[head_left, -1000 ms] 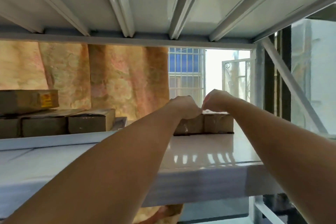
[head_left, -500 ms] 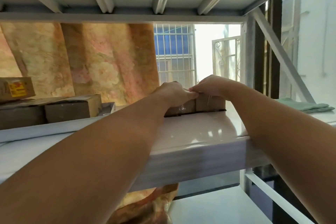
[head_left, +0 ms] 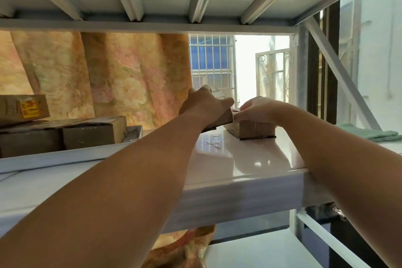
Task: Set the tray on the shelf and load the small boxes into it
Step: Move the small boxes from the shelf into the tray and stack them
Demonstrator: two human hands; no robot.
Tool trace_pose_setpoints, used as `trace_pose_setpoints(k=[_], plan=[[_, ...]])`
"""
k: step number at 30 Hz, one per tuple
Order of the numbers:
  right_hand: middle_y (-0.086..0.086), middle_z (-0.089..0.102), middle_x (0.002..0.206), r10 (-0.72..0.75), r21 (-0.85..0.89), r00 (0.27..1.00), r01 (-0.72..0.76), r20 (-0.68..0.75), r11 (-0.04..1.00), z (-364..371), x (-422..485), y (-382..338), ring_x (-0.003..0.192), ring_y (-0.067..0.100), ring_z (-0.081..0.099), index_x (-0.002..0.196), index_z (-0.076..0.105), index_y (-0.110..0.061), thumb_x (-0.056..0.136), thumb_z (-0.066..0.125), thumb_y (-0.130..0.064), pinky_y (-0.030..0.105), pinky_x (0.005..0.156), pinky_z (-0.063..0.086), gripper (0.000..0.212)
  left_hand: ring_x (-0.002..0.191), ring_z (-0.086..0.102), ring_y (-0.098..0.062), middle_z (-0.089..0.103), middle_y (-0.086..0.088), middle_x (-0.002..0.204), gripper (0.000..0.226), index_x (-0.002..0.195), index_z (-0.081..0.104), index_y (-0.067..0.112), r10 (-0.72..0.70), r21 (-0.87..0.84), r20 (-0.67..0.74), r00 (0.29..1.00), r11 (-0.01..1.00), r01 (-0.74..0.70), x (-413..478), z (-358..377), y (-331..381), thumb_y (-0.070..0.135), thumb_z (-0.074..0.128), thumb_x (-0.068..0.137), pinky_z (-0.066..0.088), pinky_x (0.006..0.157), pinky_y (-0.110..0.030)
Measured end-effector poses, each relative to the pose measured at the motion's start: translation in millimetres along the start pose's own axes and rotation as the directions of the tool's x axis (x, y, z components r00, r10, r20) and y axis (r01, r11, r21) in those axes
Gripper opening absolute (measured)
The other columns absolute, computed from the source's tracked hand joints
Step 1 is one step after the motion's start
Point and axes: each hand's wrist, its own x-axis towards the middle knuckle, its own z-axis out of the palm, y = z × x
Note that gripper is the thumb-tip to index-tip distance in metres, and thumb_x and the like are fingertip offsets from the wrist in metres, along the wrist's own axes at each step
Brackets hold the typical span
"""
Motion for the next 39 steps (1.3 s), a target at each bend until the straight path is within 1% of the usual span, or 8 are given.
trace_pose_setpoints(k=[7, 12, 18, 22, 28, 32, 36, 39], plan=[[0.008, 0.068, 0.091, -0.002, 0.079, 0.947, 0.029, -0.320, 0.996, -0.7, 0.8, -2.1, 0.078, 0.018, 0.059, 0.095, 0.069, -0.010, 0.077, 0.059, -0.056, 0.034, 0.078, 0.052, 0.050, 0.110, 0.053, -0.025, 0.040, -0.008, 0.133, 0.066, 0.136, 0.043, 0.021, 0.004, -0.086, -0.053, 0.999, 0.996, -0.009, 0.2, 1.8, 2.9, 0.055, 0.054, 0.081, 0.042, 0.076, -0.029], [0.009, 0.069, 0.095, 0.000, 0.091, 0.937, 0.034, -0.348, 0.995, -0.6, -1.3, -1.6, 0.086, 0.021, 0.063, 0.097, 0.068, -0.008, 0.079, 0.058, -0.056, 0.037, 0.082, 0.053, 0.053, 0.104, 0.054, -0.024, 0.035, -0.009, 0.135, 0.071, 0.138, 0.038, 0.024, -0.060, -0.250, -0.042, 0.997, 0.967, 0.048, 4.2, 1.4, 3.2, 0.056, 0.058, 0.077, 0.045, 0.066, -0.027], [0.005, 0.066, 0.095, -0.027, 0.085, 0.909, 0.069, -0.415, 0.994, -2.9, -7.3, -3.9, 0.082, 0.019, 0.057, 0.104, 0.068, -0.010, 0.080, 0.057, -0.056, 0.038, 0.084, 0.051, 0.054, 0.102, 0.061, -0.022, 0.054, -0.005, 0.120, 0.087, 0.139, 0.026, 0.019, -0.109, -0.484, 0.138, 0.984, 0.860, 0.163, 4.3, -1.8, -1.9, 0.054, 0.069, 0.072, 0.055, 0.081, -0.033], [0.004, 0.063, 0.096, -0.059, 0.096, 0.900, 0.111, -0.432, 0.989, -2.7, -8.7, -6.5, 0.079, 0.016, 0.056, 0.107, 0.067, -0.012, 0.080, 0.058, -0.053, 0.036, 0.082, 0.051, 0.049, 0.100, 0.065, -0.030, 0.061, -0.011, 0.118, 0.116, 0.135, 0.036, 0.020, -0.198, -0.619, 0.189, 0.962, 0.736, 0.273, 3.5, -6.5, 1.0, 0.081, 0.067, 0.041, 0.055, 0.086, -0.046], [0.005, 0.055, 0.129, -0.102, 0.056, 0.902, 0.137, -0.419, 0.989, 1.2, -6.0, -9.9, 0.100, 0.019, 0.056, 0.123, 0.059, -0.028, 0.067, 0.059, -0.057, 0.034, 0.081, 0.049, 0.063, 0.092, 0.068, -0.030, 0.064, -0.011, 0.109, 0.098, 0.132, 0.033, 0.025, -0.255, -0.585, 0.204, 0.945, 0.743, 0.326, 3.9, -7.8, -4.0, 0.054, 0.067, 0.045, 0.056, 0.084, -0.047], [0.005, 0.057, 0.126, -0.063, 0.101, 0.901, 0.117, -0.429, 0.988, 2.6, -8.6, -11.8, 0.098, 0.021, 0.062, 0.124, 0.059, -0.027, 0.066, 0.058, -0.057, 0.035, 0.082, 0.052, 0.066, 0.099, 0.060, -0.024, 0.058, -0.007, 0.114, 0.090, 0.130, 0.042, 0.022, -0.219, -0.391, 0.110, 0.970, 0.887, 0.244, 6.3, -7.4, -4.4, 0.058, 0.062, 0.051, 0.054, 0.081, -0.034], [0.008, 0.059, 0.122, -0.039, 0.153, 0.898, 0.117, -0.437, 0.981, 2.1, -13.6, -15.7, 0.091, 0.023, 0.065, 0.124, 0.059, -0.026, 0.061, 0.055, -0.057, 0.041, 0.082, 0.057, 0.071, 0.100, 0.057, -0.023, 0.053, -0.009, 0.123, 0.089, 0.133, 0.043, 0.025, -0.203, -0.237, 0.072, 0.977, 0.948, 0.214, 9.1, -7.9, -9.3, 0.063, 0.058, 0.053, 0.051, 0.074, -0.030], [0.007, 0.061, 0.118, -0.056, 0.153, 0.903, 0.133, -0.427, 0.979, 3.6, -13.9, -17.7, 0.087, 0.023, 0.066, 0.121, 0.061, -0.025, 0.069, 0.061, -0.051, 0.041, 0.080, 0.058, 0.058, 0.102, 0.056, -0.024, 0.048, -0.010, 0.126, 0.081, 0.132, 0.045, 0.025, -0.201, -0.104, 0.007, 0.980, 0.974, 0.200, 9.4, -14.6, -12.2, 0.063, 0.061, 0.063, 0.053, 0.083, -0.034]])
